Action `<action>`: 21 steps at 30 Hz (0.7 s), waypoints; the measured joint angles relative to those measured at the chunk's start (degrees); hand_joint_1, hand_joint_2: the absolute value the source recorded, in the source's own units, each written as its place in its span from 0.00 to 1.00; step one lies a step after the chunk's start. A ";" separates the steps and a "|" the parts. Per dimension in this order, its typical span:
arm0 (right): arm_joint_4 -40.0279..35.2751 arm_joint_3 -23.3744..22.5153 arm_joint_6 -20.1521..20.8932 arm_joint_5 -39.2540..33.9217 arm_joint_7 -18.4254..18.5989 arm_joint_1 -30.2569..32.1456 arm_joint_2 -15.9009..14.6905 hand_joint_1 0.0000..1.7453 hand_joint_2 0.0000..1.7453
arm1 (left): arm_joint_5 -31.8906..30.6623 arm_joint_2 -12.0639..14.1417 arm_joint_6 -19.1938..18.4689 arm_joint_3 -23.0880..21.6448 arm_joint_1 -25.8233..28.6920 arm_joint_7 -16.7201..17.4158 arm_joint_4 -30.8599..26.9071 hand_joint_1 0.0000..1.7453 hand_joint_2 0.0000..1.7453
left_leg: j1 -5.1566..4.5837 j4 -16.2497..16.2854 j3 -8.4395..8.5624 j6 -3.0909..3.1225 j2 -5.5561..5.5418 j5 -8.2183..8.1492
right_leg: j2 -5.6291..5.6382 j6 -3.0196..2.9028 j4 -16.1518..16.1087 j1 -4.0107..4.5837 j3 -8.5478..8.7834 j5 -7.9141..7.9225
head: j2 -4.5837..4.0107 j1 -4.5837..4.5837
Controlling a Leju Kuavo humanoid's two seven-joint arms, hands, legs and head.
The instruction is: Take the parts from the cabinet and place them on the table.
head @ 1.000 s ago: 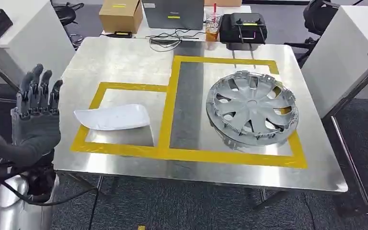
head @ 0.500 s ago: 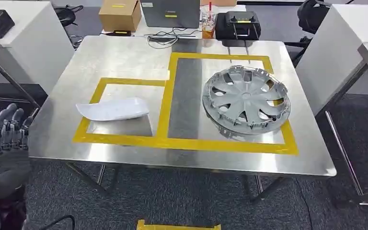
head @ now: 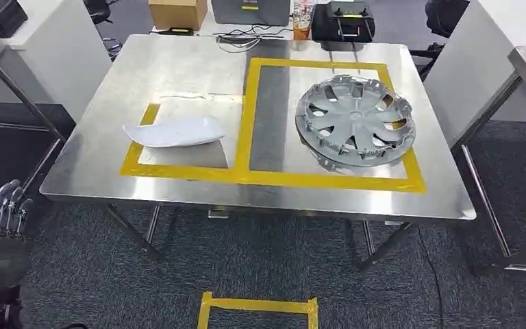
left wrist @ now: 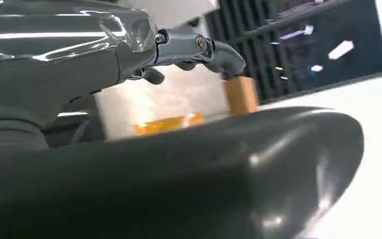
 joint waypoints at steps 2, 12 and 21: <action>0.24 -0.83 -0.63 0.00 0.13 -0.03 -0.33 0.00 0.00 | -3.06 -0.07 0.02 2.13 -0.07 0.98 3.50 0.00 0.00 | 0.30 -0.02 -0.09 -0.54 0.02 0.86 | 0.08 -0.66 0.12 0.36 -0.33 0.37 | 0.00 0.28; 0.98 -2.36 2.36 0.00 4.61 0.31 -1.18 0.00 0.00 | -27.76 0.31 2.10 15.71 -0.96 1.77 33.29 0.00 0.00 | 2.46 9.85 4.58 -3.42 -0.26 -6.76 | -0.33 -1.13 0.65 -0.36 -7.69 6.74 | 0.00 0.24; 10.56 0.18 -4.33 0.13 4.31 0.57 -7.63 0.00 0.00 | -47.18 1.27 2.25 25.72 -2.55 3.36 55.17 0.00 0.00 | 1.33 -0.97 7.27 0.84 -0.06 -6.66 | -0.33 -0.16 7.54 -0.67 -11.64 1.48 | 0.00 0.50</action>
